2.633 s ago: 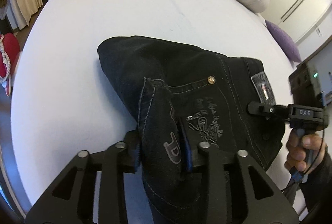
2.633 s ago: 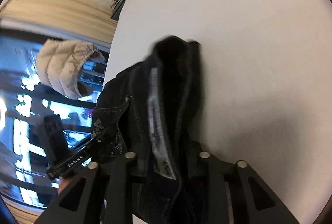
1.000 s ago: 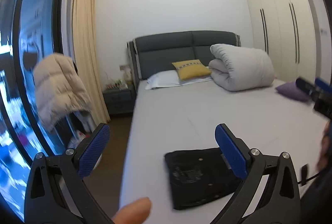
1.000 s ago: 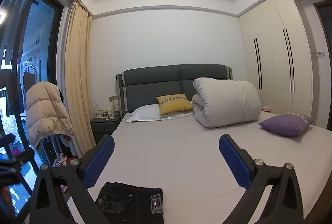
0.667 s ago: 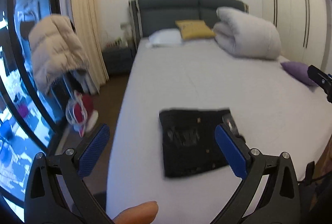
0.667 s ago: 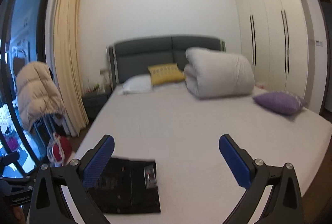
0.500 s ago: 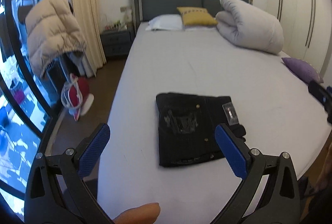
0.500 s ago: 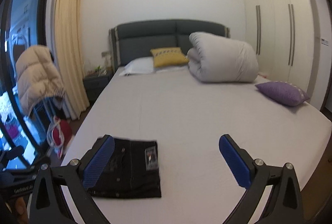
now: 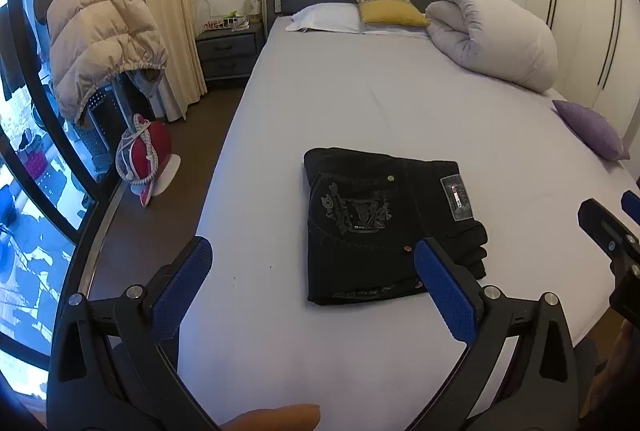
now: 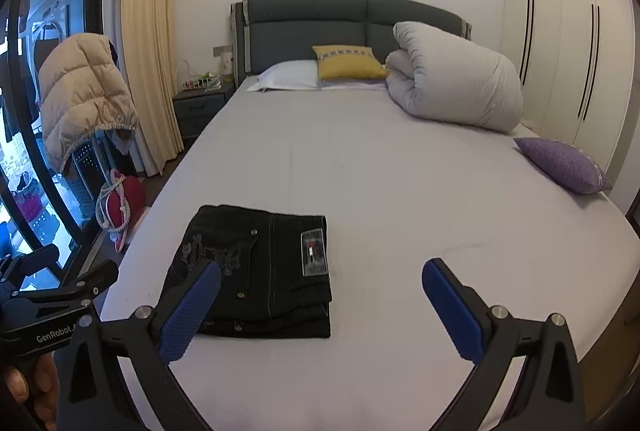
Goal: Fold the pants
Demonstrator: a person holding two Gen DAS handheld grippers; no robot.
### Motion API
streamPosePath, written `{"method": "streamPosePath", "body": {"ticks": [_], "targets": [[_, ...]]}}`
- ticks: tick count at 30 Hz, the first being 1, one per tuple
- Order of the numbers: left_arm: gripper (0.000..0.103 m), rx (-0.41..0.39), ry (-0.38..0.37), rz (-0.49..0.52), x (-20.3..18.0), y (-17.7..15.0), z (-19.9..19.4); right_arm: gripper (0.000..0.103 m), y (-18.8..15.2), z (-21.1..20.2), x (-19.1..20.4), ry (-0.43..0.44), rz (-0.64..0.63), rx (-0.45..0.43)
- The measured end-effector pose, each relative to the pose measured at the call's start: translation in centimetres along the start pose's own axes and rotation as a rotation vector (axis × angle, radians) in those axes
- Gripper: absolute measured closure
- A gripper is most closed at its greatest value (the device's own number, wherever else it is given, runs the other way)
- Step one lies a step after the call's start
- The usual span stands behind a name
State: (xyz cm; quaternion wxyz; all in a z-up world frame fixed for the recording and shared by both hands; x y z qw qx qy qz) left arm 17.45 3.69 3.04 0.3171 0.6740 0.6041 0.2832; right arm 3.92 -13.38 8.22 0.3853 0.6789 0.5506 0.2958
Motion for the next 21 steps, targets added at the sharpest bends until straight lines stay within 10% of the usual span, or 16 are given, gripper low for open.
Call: {"method": "streamPosePath", "body": {"ticks": [21], "targets": [[0.000, 0.031, 0.011, -0.016, -0.2, -1.3, 0.9, 0.000, -1.0, 1.1, 0.1, 0.010, 0.003, 0.069]]}}
Point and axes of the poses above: each gripper's, at about its wrist camera, not at the fingertips, and z roughly the way its jaws point, x to its left, y to its top, the point moved 2 cm from there along z, roughly the way its jaws point, and after that the axes turned 6 degrees about -x, right-handed, at the moved point
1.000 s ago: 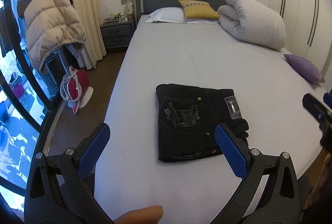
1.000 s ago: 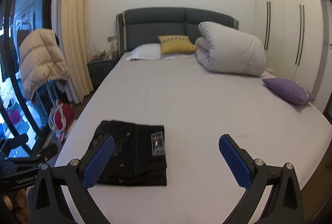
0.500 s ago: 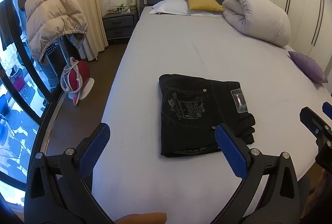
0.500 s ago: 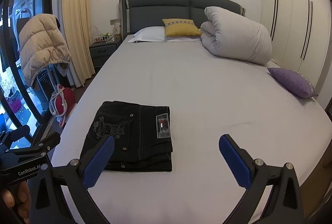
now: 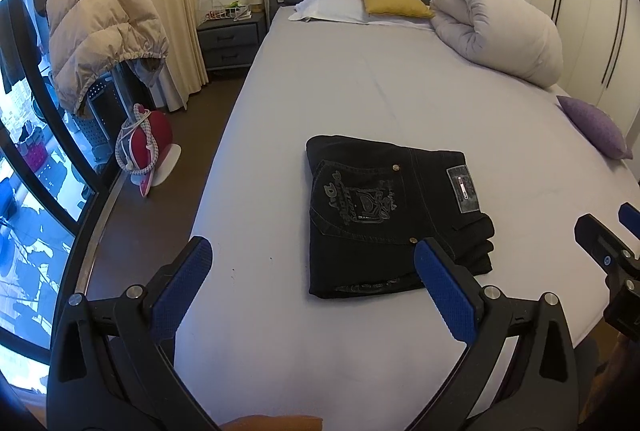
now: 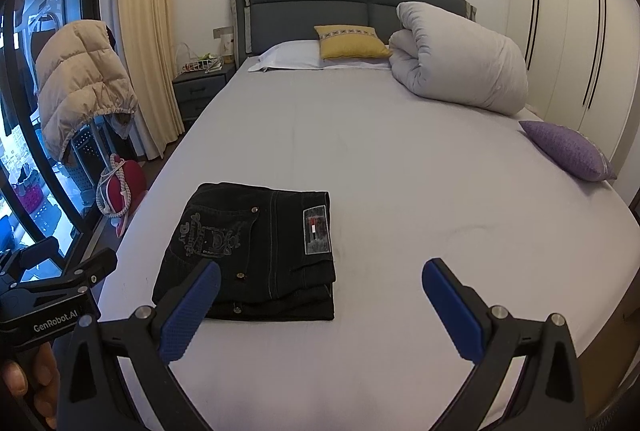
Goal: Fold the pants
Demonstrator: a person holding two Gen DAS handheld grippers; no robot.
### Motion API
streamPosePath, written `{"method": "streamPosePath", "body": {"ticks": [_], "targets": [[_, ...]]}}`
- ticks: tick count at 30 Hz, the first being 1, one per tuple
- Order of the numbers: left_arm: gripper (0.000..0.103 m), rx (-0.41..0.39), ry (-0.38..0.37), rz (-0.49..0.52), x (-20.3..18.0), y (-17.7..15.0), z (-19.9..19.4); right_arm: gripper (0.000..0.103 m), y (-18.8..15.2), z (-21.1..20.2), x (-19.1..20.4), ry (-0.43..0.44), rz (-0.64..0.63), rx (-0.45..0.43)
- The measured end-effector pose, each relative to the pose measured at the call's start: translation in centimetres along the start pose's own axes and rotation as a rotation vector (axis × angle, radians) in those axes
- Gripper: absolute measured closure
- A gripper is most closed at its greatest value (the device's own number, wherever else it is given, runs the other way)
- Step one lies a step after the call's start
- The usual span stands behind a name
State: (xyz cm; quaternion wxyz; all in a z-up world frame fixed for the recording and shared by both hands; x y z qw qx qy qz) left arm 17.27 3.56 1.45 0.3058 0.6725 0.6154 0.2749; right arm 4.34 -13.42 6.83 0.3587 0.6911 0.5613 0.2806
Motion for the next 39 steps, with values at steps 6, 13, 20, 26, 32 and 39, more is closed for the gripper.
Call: {"method": "streamPosePath", "body": {"ticks": [6, 13, 20, 26, 32, 39], "targets": [[0.000, 0.002, 0.000, -0.001, 0.0, -0.2, 0.0, 0.000, -0.3, 0.0, -0.1, 0.001, 0.004, 0.008], [0.000, 0.002, 0.000, 0.000, 0.0, -0.3, 0.0, 0.000, -0.3, 0.1, -0.1, 0.001, 0.006, 0.010], [0.000, 0.006, -0.003, -0.001, -0.1, -0.4, 0.2, 0.000, -0.6, 0.3, -0.3, 0.003, 0.007, 0.016], [0.000, 0.008, -0.004, -0.001, -0.2, -0.5, 0.2, 0.000, -0.7, 0.3, -0.2, 0.004, 0.008, 0.018], [0.000, 0.010, -0.005, -0.002, -0.1, -0.6, 0.2, 0.000, -1.0, 0.3, -0.3, 0.005, 0.007, 0.021], [0.000, 0.014, -0.005, -0.005, 0.0, -0.6, 0.2, 0.000, -1.2, 0.4, -0.3, 0.008, 0.005, 0.027]]}}
Point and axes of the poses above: each gripper's, at about its wrist camera, not at the fingertips, and z roughly the way its jaws point, x to its left, y to its top, the point moved 2 cm from there along z, roughly the way its jaws point, and after that the axes turned 6 degrees about -x, right-handed, at the moved point
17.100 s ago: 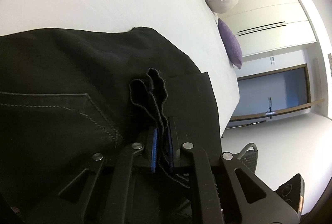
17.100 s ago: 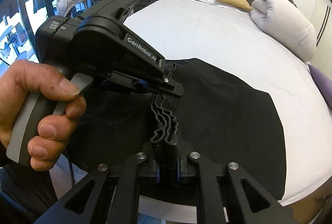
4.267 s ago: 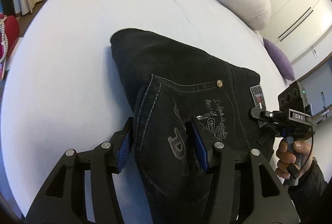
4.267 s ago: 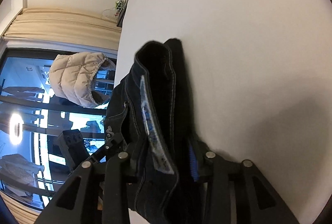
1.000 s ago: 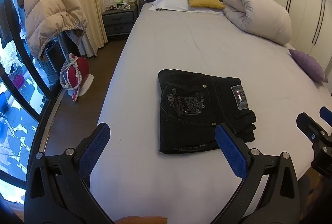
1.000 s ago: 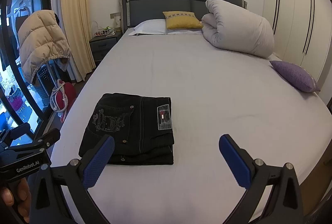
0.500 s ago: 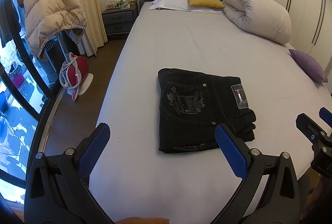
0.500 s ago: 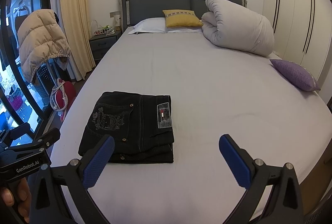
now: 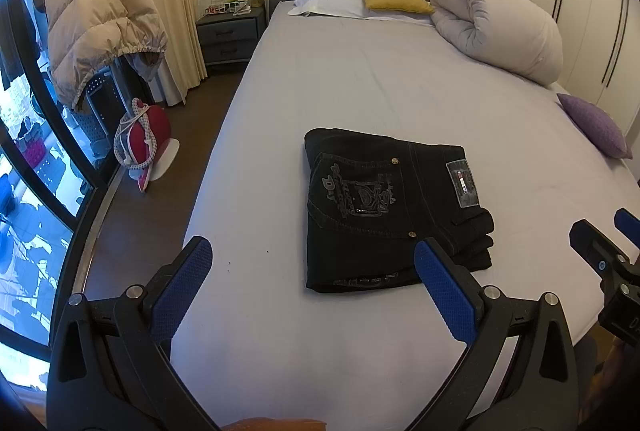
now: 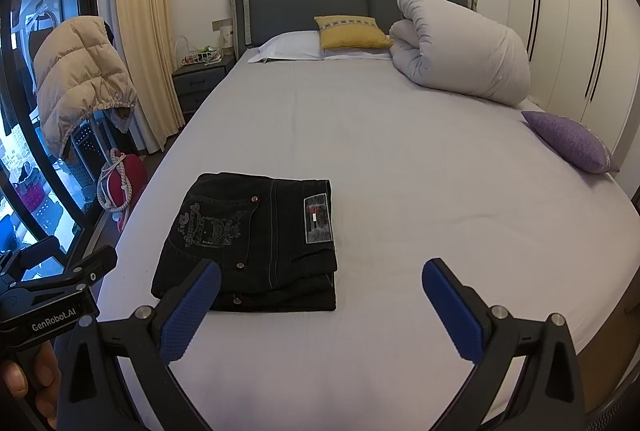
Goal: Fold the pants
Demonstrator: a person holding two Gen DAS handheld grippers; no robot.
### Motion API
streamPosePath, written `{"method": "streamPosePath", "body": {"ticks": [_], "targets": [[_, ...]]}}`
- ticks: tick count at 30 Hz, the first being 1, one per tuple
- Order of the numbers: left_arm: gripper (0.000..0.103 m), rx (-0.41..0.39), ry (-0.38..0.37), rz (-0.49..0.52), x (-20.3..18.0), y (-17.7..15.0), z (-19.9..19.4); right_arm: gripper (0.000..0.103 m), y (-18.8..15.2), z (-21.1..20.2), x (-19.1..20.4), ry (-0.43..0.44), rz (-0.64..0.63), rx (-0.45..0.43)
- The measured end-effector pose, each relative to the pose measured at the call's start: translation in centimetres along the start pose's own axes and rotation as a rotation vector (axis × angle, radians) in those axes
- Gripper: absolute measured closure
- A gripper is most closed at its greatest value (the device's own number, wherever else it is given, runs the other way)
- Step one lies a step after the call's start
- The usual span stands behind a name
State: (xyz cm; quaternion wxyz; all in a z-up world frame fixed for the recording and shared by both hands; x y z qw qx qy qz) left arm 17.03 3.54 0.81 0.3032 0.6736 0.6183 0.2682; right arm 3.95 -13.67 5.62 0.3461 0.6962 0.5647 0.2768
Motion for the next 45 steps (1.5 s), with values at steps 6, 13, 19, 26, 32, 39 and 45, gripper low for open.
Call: {"method": "streamPosePath", "body": {"ticks": [6, 13, 19, 26, 32, 39, 45], "targets": [[0.000, 0.007, -0.003, -0.002, 0.1, -0.1, 0.2, 0.000, -0.1, -0.1, 0.0, 0.001, 0.000, 0.004], [0.000, 0.010, -0.005, -0.003, 0.1, -0.2, 0.3, 0.000, -0.1, 0.2, -0.3, 0.004, 0.000, 0.013], [0.000, 0.015, -0.009, -0.004, 0.0, -0.2, 0.6, 0.000, -0.1, 0.2, -0.3, 0.005, -0.001, 0.013], [0.000, 0.017, -0.010, -0.005, 0.0, -0.3, 0.7, 0.000, -0.1, 0.2, -0.3, 0.004, -0.001, 0.014], [0.000, 0.020, -0.012, -0.005, -0.1, -0.3, 0.7, 0.000, -0.1, 0.3, -0.4, 0.005, 0.000, 0.016], [0.000, 0.029, -0.015, -0.003, -0.2, -0.3, 1.2, 0.000, 0.0, 0.3, -0.4, 0.005, -0.001, 0.016], [0.000, 0.022, -0.019, 0.003, -0.3, -0.5, 1.3, 0.000, -0.2, 0.3, -0.4, 0.006, 0.002, 0.019]]}}
Point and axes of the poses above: each gripper's, at about its wrist camera, not at the fingertips, and z roughly the way its jaws point, x to its left, y to its top, the point moved 2 cm from there along z, roughly the way its jaws point, and after that the axes turned 6 degrees about -x, right-handed, at the moved point
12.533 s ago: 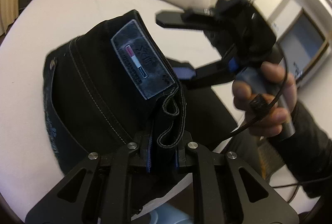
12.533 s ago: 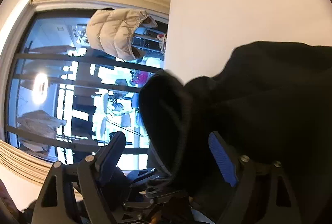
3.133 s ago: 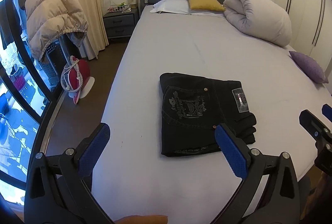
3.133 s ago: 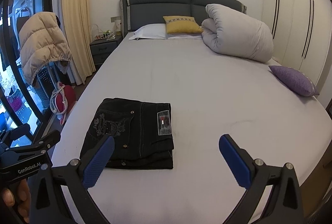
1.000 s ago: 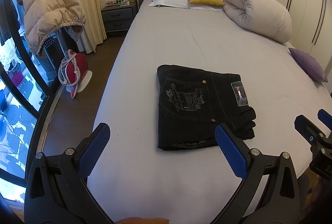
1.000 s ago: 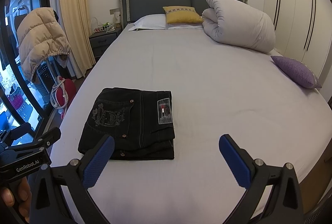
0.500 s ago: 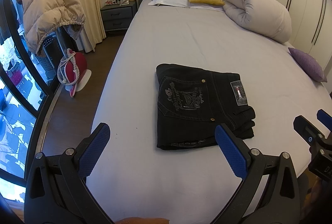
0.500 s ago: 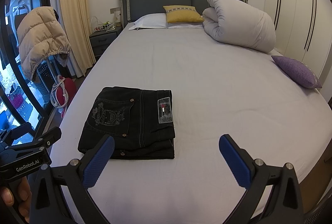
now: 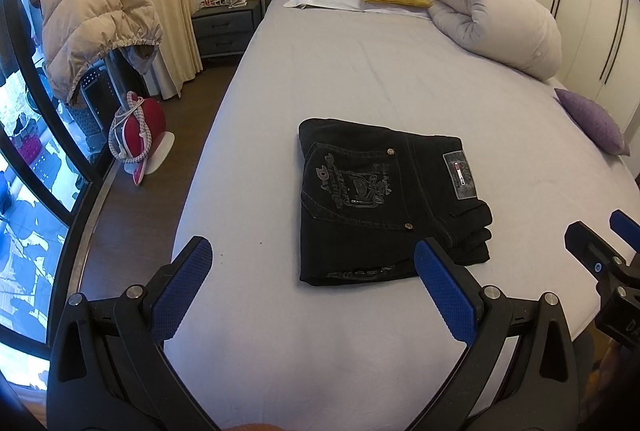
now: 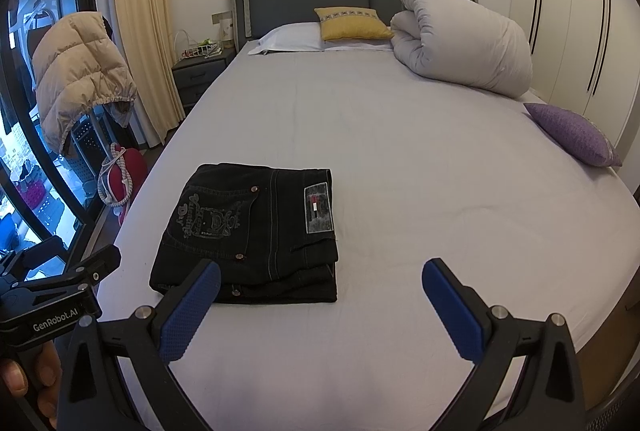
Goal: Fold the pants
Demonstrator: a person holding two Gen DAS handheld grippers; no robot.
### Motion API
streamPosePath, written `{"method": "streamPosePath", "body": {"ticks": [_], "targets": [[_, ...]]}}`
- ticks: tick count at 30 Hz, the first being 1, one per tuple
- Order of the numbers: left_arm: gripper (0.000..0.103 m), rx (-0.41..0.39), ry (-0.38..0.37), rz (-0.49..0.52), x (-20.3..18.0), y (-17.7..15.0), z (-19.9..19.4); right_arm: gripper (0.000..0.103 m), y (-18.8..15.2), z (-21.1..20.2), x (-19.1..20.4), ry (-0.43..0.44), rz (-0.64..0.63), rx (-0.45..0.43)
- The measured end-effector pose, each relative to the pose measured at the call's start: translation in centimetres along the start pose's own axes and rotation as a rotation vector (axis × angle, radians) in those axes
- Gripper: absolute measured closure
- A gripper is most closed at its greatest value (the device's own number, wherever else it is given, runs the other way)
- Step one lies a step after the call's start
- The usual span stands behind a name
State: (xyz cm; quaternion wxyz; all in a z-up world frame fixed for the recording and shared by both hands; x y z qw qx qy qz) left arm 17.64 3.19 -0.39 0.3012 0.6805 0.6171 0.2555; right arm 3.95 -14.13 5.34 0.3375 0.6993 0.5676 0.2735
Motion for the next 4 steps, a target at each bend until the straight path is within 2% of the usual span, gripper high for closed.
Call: {"method": "streamPosePath", "body": {"ticks": [4], "targets": [[0.000, -0.004, 0.014, 0.003, 0.02, -0.17, 0.09, 0.000, -0.45, -0.03, -0.05, 0.000, 0.004, 0.004]]}}
Point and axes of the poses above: each gripper's, at about its wrist camera, not at the fingertips, and z roughly the way its jaws point, x to its left, y to its top, the point moved 2 cm from there along z, roughly the way its jaws point, and after that the axes turned 6 degrees about -x, right-handed, at the moved point
